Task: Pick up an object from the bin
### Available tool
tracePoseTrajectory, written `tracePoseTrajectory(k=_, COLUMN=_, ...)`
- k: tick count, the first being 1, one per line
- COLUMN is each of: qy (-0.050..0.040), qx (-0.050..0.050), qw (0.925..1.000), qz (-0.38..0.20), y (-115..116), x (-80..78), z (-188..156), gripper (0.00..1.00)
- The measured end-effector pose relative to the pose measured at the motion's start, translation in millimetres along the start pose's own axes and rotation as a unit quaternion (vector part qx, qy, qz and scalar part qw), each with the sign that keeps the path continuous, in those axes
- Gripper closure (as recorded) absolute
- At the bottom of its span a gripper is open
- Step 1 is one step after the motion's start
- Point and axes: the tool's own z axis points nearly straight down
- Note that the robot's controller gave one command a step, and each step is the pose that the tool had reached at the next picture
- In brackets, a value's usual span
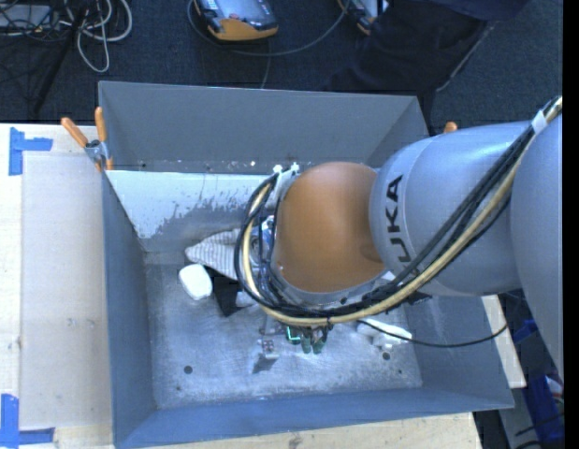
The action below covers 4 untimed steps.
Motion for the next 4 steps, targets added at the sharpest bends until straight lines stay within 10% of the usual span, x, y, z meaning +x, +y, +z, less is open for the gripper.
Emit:
tracePoseTrajectory(k=1, qy=-0.0031, qx=-0.001, qw=1.0000, qz=0.002, y=0, x=-1.8, z=-3, gripper=0.00)
tracePoseTrajectory(k=2, qy=-0.0101, qx=-0.003, qw=0.9999, qz=-0.002, y=-9, x=-44.2, z=33, gripper=0.00)
tracePoseTrajectory(k=3, qy=-0.0045, qx=-0.001, qw=0.9993, qz=0.038, y=-6, x=-91.3, z=70, gripper=1.00)
tracePoseTrajectory(k=4, qy=-0.0045, qx=-0.001, qw=0.9993, qz=0.038, y=-6, x=-91.3, z=70, gripper=1.00)
